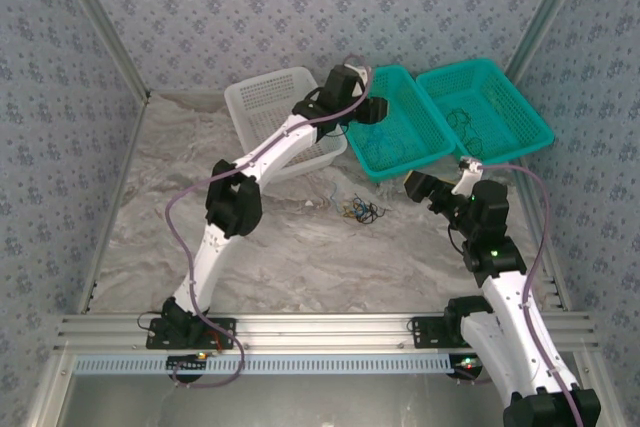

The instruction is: Untangle the cables

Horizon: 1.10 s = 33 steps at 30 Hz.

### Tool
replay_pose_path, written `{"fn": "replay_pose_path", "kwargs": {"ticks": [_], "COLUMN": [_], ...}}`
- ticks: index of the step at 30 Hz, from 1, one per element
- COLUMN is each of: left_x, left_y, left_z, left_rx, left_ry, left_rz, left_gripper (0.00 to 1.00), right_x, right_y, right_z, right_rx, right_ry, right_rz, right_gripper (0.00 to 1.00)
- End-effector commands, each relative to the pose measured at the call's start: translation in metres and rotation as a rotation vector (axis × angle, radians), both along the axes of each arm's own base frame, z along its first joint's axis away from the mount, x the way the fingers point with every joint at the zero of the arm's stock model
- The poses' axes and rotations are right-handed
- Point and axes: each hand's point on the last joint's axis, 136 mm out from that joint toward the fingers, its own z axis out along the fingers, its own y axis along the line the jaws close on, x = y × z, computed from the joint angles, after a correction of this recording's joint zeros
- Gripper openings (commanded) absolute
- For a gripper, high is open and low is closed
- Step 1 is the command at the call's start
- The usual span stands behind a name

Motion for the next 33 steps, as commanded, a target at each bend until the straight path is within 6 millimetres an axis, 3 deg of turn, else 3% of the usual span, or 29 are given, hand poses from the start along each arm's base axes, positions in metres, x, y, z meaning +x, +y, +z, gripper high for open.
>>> {"fn": "replay_pose_path", "kwargs": {"ticks": [1, 7, 15, 21, 26, 33], "left_x": [0.003, -0.004, -0.011, -0.033, -0.05, -0.057], "left_y": [0.01, 0.014, 0.033, 0.04, 0.04, 0.045], "left_z": [0.01, 0.021, 0.019, 0.003, 0.008, 0.02], "left_rx": [0.045, 0.074, 0.128, 0.153, 0.138, 0.031], "left_ry": [-0.017, -0.034, 0.036, 0.17, 0.208, 0.168], "left_rz": [0.037, 0.018, 0.072, 0.041, -0.004, 0.042], "left_gripper": [0.73, 0.99, 0.99, 0.99, 0.99, 0.99], "right_x": [0.001, 0.003, 0.003, 0.004, 0.007, 0.011], "right_y": [-0.001, 0.0, 0.001, 0.0, 0.002, 0.007], "right_z": [0.014, 0.011, 0.01, 0.006, 0.002, -0.009], "right_rx": [-0.018, -0.016, -0.024, -0.028, -0.023, -0.027], "right_ry": [-0.031, -0.018, -0.019, -0.012, 0.011, 0.083], "right_rz": [-0.007, -0.006, 0.001, -0.005, -0.002, 0.008], "right_gripper": [1.0, 1.0, 0.99, 0.99, 0.99, 0.99]}}
